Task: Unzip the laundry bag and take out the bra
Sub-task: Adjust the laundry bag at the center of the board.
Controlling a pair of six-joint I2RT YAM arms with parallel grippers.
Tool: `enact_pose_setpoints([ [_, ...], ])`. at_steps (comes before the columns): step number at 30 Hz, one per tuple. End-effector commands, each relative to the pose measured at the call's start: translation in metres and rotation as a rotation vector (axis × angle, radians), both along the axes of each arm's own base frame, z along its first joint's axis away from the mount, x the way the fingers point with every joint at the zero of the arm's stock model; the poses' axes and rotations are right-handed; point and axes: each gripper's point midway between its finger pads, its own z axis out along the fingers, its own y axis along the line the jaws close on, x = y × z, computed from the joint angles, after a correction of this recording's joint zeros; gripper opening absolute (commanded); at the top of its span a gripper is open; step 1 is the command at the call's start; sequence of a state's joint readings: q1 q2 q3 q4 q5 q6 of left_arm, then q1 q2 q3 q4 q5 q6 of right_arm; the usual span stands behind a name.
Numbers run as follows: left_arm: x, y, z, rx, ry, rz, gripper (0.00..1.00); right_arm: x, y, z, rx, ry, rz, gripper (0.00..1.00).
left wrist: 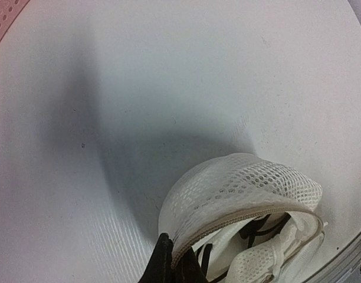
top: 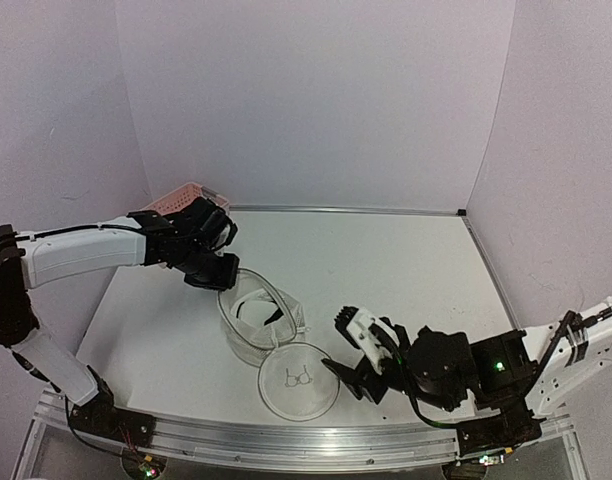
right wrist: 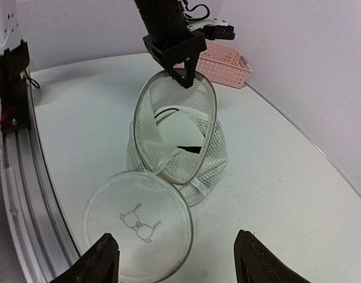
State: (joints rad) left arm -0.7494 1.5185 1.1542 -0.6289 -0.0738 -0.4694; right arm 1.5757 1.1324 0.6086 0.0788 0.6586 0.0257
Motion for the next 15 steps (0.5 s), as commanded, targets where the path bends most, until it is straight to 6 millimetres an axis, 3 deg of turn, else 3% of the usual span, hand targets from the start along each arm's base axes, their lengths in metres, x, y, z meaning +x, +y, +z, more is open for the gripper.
enact_pose_setpoints([
  [1, -0.018, -0.016, 0.012, -0.069, 0.007, -0.075, 0.00, 0.003, 0.031, 0.026, 0.087, 0.202, 0.026, 0.68],
  [10, -0.051, -0.040, 0.012, -0.117, 0.042, -0.146, 0.00, 0.020, 0.091, 0.021, 0.082, 0.438, 0.097, 0.55],
  [15, -0.068, -0.057, 0.018, -0.198, 0.062, -0.184, 0.00, 0.034, 0.117, 0.001, 0.084, 0.551, 0.066, 0.54],
])
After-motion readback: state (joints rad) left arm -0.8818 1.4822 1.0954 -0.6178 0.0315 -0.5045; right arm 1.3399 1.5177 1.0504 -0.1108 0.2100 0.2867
